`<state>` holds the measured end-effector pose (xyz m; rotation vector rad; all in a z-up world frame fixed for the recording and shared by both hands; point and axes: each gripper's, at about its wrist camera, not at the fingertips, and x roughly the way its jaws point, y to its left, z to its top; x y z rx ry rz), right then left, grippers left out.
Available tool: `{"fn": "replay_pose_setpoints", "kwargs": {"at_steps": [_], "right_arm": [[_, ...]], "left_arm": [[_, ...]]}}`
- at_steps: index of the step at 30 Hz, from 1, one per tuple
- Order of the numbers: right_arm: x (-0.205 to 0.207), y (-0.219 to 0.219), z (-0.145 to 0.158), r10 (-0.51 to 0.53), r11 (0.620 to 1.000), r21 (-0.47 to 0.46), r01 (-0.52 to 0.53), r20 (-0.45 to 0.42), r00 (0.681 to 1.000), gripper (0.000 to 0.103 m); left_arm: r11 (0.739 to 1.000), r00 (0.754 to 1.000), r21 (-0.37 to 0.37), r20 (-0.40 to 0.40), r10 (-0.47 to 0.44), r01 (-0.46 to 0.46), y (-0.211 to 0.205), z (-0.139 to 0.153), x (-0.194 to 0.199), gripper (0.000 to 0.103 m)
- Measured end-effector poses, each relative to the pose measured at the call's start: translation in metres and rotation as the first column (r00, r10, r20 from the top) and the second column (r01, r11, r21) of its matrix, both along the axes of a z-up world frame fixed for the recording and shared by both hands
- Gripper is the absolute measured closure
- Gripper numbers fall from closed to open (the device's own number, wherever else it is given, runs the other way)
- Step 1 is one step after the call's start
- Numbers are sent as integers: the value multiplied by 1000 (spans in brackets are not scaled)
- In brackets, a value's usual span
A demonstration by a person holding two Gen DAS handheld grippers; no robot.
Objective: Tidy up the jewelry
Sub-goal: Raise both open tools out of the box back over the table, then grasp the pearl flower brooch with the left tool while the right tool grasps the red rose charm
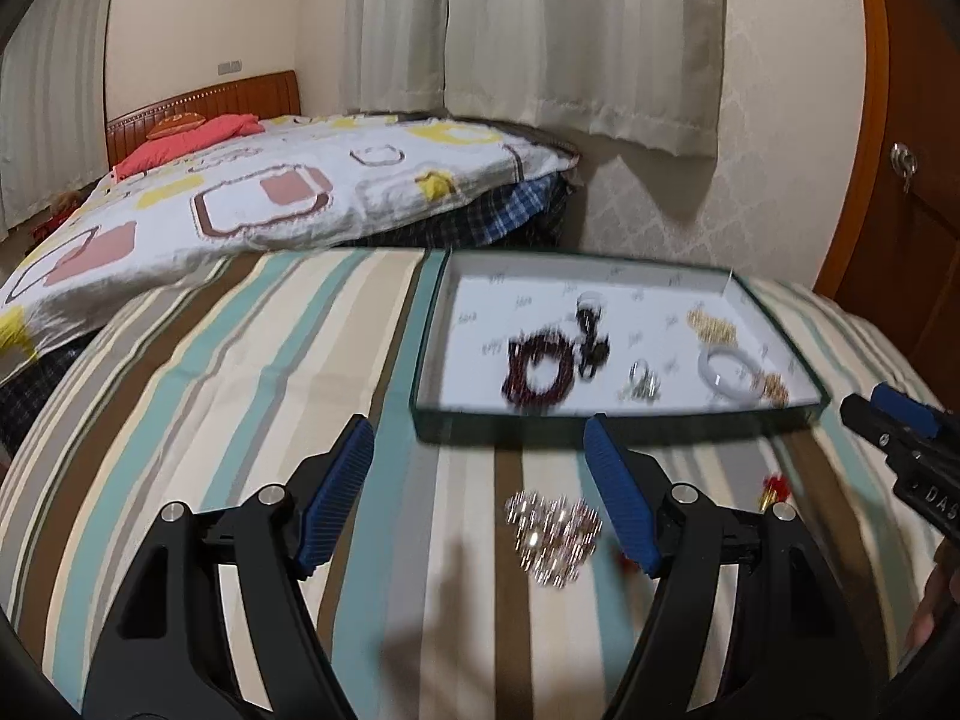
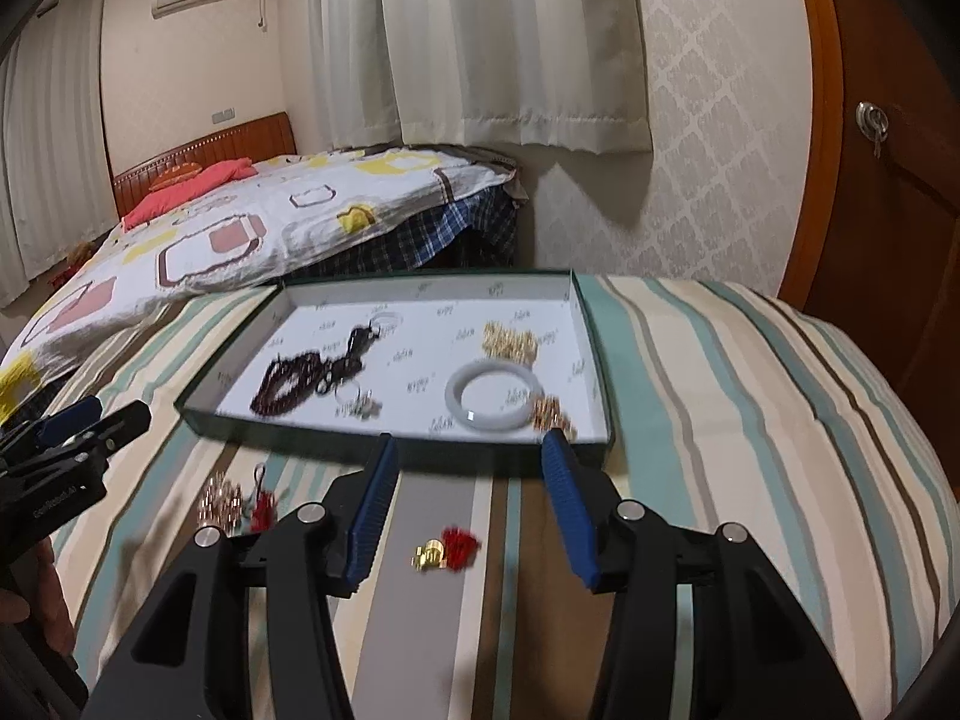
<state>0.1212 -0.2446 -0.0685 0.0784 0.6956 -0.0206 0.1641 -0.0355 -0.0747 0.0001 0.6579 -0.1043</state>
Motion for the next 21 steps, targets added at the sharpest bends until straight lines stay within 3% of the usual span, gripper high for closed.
{"fn": "replay_pose_setpoints", "kwargs": {"at_steps": [8, 21], "right_arm": [[-14, 4, -14, 4, 1000, 1, -4, -35, 999, 53], [-15, 0, -25, 3, 1000, 20, -2, -57, 998, 53]], "left_arm": [[1000, 996, 20, -85, -15, 17, 0, -32, -10, 32], [998, 979, 16, -195, -55, 59, -19, -51, 11, 32]]}}
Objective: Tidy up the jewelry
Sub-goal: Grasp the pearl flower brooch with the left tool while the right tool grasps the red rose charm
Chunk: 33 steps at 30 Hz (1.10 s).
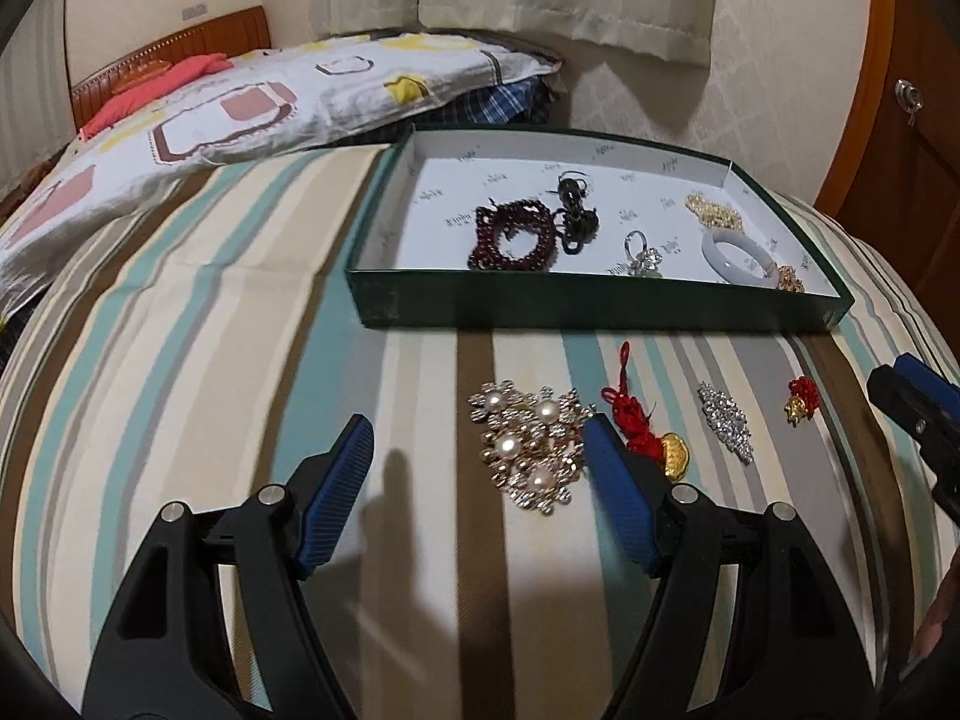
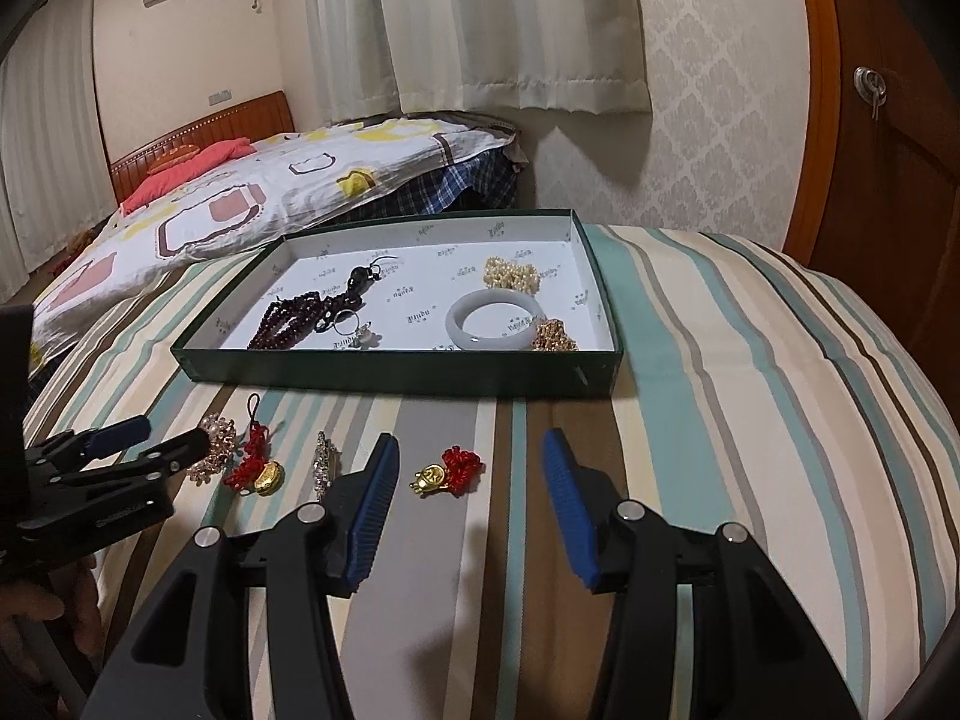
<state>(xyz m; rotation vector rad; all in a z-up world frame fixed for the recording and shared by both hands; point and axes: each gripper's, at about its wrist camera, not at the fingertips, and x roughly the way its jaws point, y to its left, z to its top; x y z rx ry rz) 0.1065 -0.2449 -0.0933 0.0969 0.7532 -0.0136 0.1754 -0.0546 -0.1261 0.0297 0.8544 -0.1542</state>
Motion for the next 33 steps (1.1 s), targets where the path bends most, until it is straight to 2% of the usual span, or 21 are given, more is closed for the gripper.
{"fn": "replay_pose_setpoints", "kwargs": {"at_steps": [9, 20, 31, 33], "right_arm": [[2, -4, -4, -7, 1000, 19, 7, -9, 1000, 53], [3, -4, -6, -5, 1000, 25, 6, -13, 1000, 53], [3, -2, -6, -2, 1000, 24, 2, -15, 1000, 53], [3, -2, -7, -1, 1000, 25, 1, -17, 1000, 53]], "left_arm": [[1000, 999, 21, -43, -18, 19, -13, -6, 17, 32], [1000, 999, -18, -48, 19, -20, 7, -5, 18, 32], [1000, 998, -27, -61, -14, 12, 0, -8, 15, 32], [1000, 998, -26, -60, -14, 13, 0, -8, 15, 35]]}}
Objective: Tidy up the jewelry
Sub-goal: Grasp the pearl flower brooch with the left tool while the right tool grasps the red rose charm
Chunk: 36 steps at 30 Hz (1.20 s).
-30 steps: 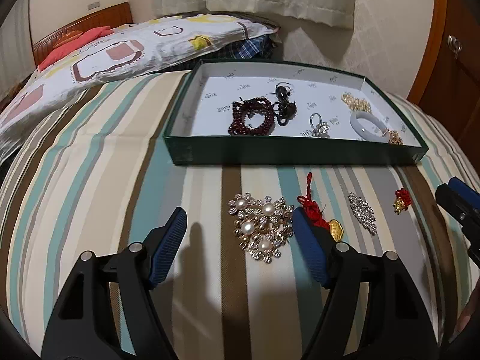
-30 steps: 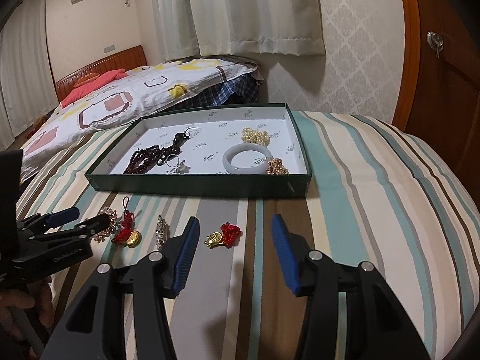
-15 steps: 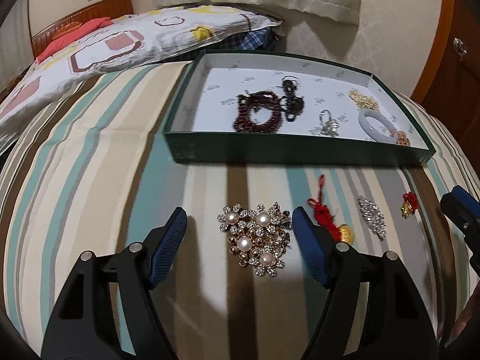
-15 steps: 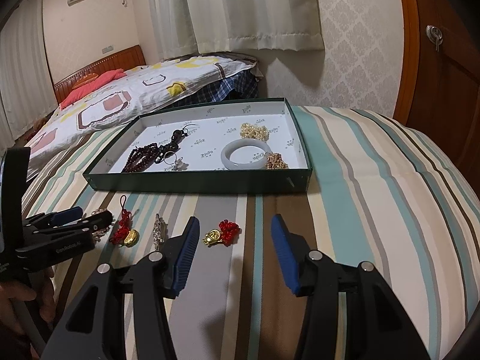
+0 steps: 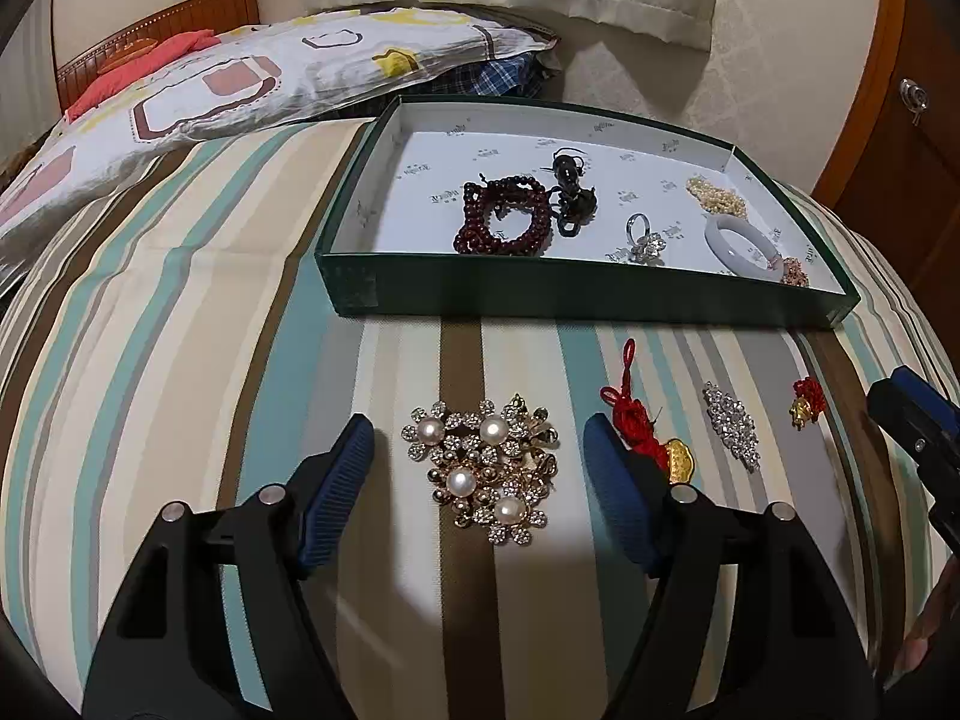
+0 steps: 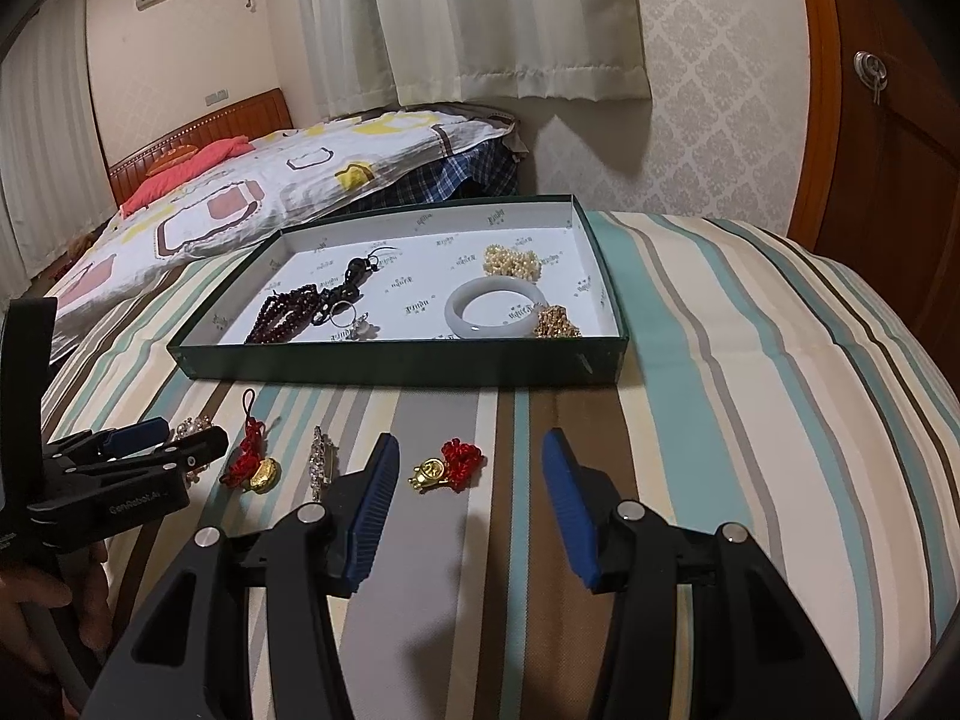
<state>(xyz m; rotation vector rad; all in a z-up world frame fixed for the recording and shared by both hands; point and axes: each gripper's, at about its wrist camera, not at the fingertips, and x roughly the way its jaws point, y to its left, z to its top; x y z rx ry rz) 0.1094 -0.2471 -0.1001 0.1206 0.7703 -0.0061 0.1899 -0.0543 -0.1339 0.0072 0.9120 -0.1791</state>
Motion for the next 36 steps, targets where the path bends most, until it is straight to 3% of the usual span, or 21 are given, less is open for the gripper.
{"fn": "replay_pose_setpoints", "kwargs": {"at_steps": [8, 12, 22, 36], "right_arm": [[1, 1, -5, 3, 1000, 2, -3, -14, 1000, 53], [2, 3, -8, 9, 1000, -1, -9, -27, 1000, 53], [13, 10, -14, 22, 1000, -4, -23, -74, 997, 54], [34, 14, -29, 30, 999, -13, -33, -167, 986, 54]], "left_arm": [[1000, 1000, -3, 9, -2, 2, 4, 1, -2, 59], [1000, 1000, -1, 16, -14, 14, 6, 3, -3, 82], [999, 1000, -46, 13, -12, 12, 12, 4, -1, 82], [999, 1000, -53, 17, 11, -10, 21, 3, 0, 82]]}}
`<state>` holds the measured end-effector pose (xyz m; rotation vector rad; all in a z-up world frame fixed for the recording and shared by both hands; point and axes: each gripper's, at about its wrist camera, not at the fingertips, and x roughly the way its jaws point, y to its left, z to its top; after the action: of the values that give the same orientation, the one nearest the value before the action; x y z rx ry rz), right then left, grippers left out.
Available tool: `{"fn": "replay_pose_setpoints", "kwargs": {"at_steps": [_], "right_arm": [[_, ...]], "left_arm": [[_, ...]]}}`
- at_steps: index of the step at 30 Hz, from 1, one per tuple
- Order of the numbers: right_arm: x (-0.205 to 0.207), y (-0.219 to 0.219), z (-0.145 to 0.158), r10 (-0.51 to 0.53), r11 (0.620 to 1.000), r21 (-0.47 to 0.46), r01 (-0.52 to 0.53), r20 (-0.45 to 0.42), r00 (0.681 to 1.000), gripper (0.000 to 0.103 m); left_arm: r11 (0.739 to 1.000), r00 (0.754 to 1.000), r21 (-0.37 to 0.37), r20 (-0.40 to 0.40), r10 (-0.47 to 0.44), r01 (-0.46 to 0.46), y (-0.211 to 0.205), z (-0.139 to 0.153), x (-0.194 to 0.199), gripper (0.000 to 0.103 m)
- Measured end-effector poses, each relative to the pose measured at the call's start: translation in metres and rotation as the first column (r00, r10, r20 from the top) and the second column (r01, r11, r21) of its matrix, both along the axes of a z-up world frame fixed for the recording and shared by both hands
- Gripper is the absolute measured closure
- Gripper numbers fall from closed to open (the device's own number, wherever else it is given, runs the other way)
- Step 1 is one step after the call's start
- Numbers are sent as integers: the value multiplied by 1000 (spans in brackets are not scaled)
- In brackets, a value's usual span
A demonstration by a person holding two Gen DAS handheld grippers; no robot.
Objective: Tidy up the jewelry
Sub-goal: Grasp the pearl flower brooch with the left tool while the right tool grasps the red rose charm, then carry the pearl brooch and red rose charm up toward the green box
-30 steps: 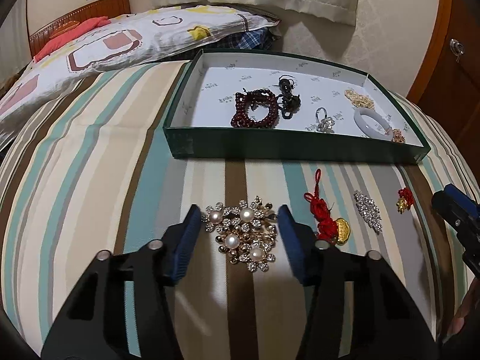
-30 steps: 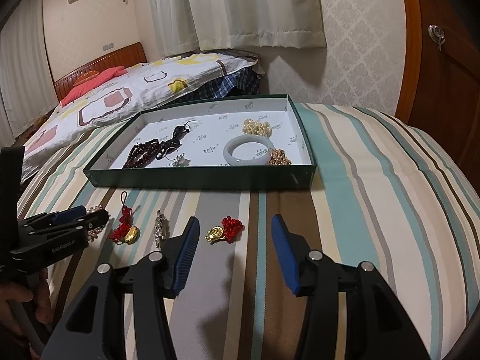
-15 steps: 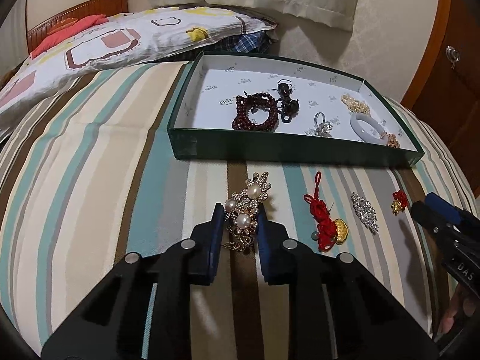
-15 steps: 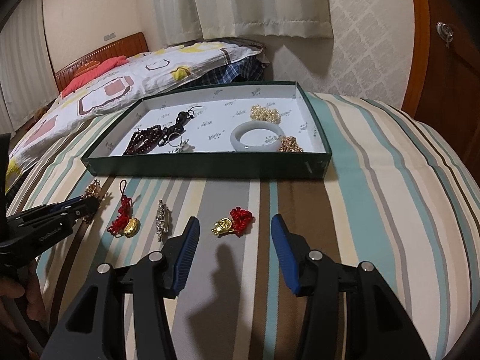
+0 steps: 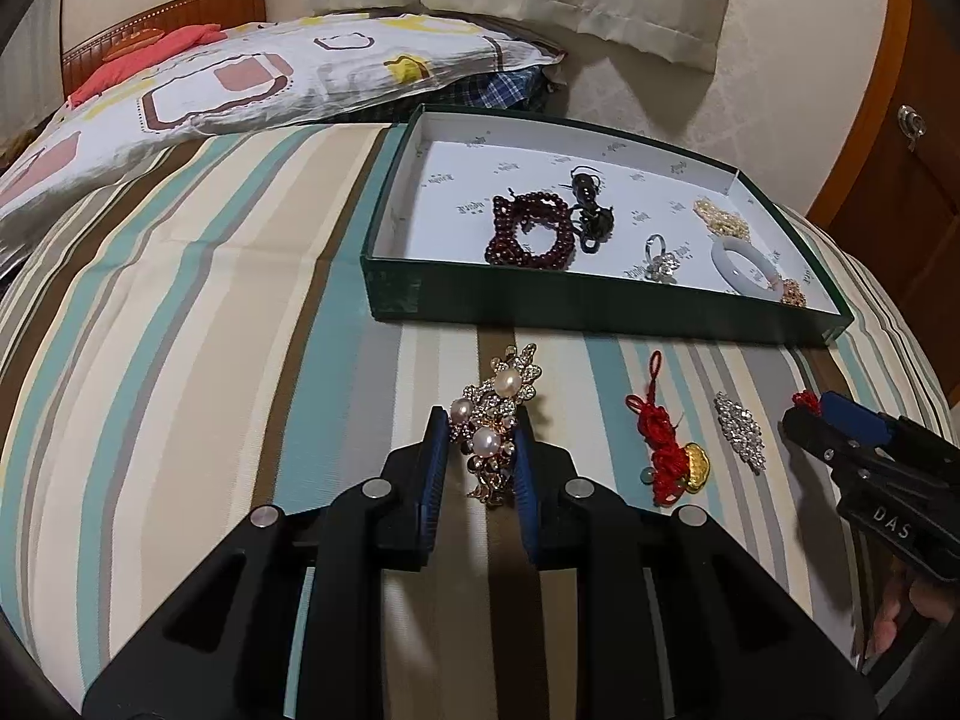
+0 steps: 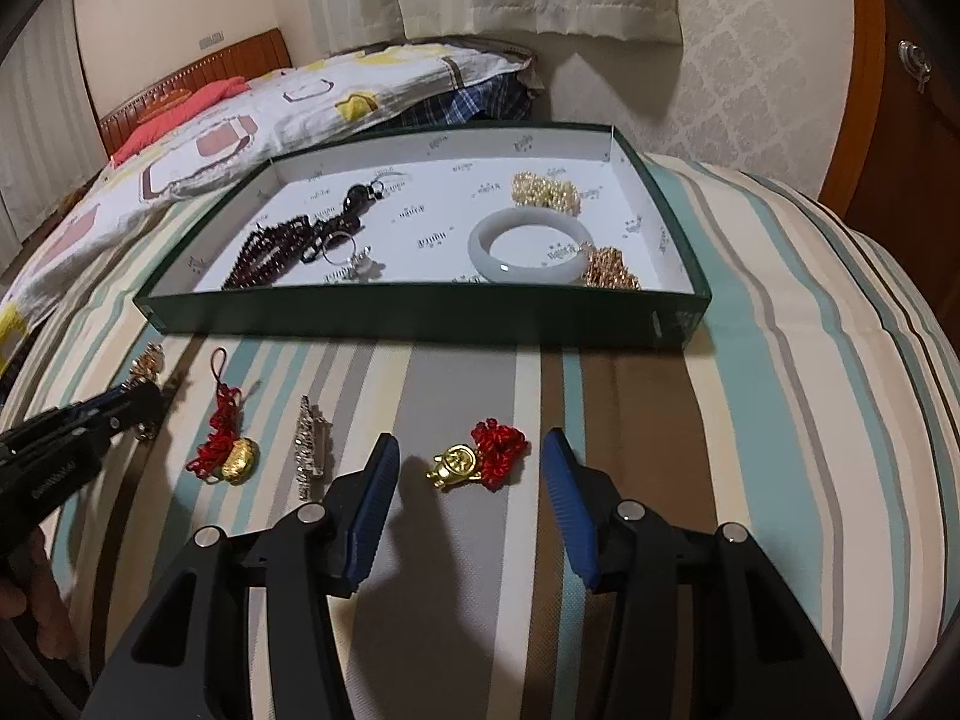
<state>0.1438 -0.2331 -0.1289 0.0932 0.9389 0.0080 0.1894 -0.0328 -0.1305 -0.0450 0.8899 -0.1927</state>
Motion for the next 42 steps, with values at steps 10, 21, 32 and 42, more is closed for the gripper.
{"fn": "replay_pose_setpoints", "kwargs": {"at_steps": [10, 21, 32, 42], "right_arm": [[-1, -4, 0, 3, 1000, 0, -3, 1, 1000, 82], [-2, -4, 0, 13, 1000, 14, -13, 6, 1000, 93], [-7, -4, 4, 14, 1000, 20, -15, 29, 999, 96], [-9, -4, 11, 13, 1000, 21, -14, 49, 999, 100]], "left_arm": [[1000, 1000, 1, 2, 9, -9, 2, 0, 1, 82], [1000, 1000, 2, 5, 11, -11, 2, 1, 1, 82], [1000, 1000, 4, 22, 9, -9, 4, 7, 0, 82], [1000, 999, 4, 49, -1, 1, 0, 16, -4, 82]]}}
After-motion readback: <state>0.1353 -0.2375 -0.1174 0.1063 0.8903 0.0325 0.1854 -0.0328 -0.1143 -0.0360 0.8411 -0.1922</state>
